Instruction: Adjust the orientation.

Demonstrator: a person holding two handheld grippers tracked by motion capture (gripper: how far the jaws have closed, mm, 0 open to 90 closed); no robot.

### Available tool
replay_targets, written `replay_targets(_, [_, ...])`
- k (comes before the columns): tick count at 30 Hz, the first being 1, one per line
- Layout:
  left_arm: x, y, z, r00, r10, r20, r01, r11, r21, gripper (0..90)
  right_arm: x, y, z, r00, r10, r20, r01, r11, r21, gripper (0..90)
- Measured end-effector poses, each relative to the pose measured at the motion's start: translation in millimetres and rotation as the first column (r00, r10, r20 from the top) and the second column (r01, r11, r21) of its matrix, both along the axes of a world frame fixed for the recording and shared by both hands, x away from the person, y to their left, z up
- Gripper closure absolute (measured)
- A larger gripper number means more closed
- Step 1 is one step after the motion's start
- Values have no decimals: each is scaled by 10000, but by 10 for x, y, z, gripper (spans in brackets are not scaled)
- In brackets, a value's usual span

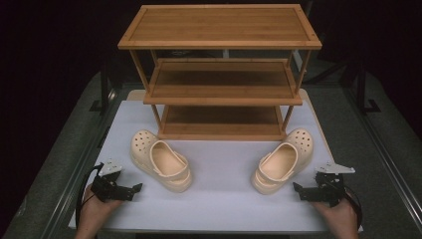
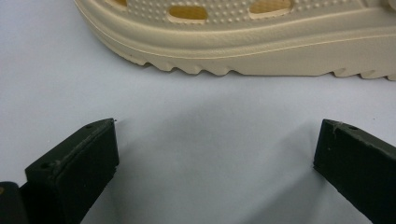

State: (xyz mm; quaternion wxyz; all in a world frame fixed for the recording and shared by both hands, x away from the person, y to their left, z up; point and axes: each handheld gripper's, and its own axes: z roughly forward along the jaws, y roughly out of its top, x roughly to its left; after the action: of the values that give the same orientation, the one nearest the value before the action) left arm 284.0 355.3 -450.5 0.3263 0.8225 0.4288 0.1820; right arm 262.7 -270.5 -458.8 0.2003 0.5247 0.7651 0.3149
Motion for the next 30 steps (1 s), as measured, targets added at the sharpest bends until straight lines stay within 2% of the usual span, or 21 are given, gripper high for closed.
replay_targets(10, [-10,5,11,10000,14,5,-14,10000,-45,4,-2,0,-2,10000,9,33,-9,10000,-31,10])
replay_targets(12, [-45,27,34,9998,5,188,-2,9998,-181,101,-2,0,-2,10000,7,34,-7,10000,-31,10])
replay_targets(14, [-57,46,62,9999,49,101,-48,9998,-181,228,-2,2,-2,10000,9,42,-9,10000,-46,10])
replay_targets(15, [-59,53,76,9999,68,84,-67,9999,-87,228,-2,2,-2,10000,9,42,-9,10000,-46,10])
replay_targets(18, [-82,78,134,9994,159,303,-157,9999,-61,372,-3,2,-2,10000,7,43,-6,10000,-43,10])
replay_targets(19, [-82,90,162,9992,179,356,-177,9998,-46,446,-3,2,-3,10000,9,48,-9,10000,-47,10])
replay_targets(20, [-77,98,191,9989,241,402,-239,9997,-55,593,-3,2,-3,10000,3,47,-3,10000,-43,10])
replay_targets(21, [-63,113,224,9988,272,405,-270,9996,-62,685,-3,2,-3,10000,3,47,-3,10000,-43,10])
replay_targets(22, [-19,153,288,9981,514,335,-504,9983,-308,766,-3,2,-3,10000,8,46,-8,10000,-48,11])
replay_targets(23, [-19,153,288,9981,514,335,-504,9983,-308,849,-3,2,-3,10000,8,46,-8,10000,-48,11])
replay_targets(24, [9,179,317,9979,563,311,-549,9976,-428,849,-3,3,-3,10000,4,44,-4,10000,-41,11])
replay_targets(25, [39,200,343,9972,665,338,-648,9967,-483,898,-3,2,-3,10000,6,46,-6,10000,-48,10])
replay_targets(30, [245,286,442,9944,992,351,-965,9927,-727,899,-2,2,-3,10000,9,47,-9,10000,-56,11])
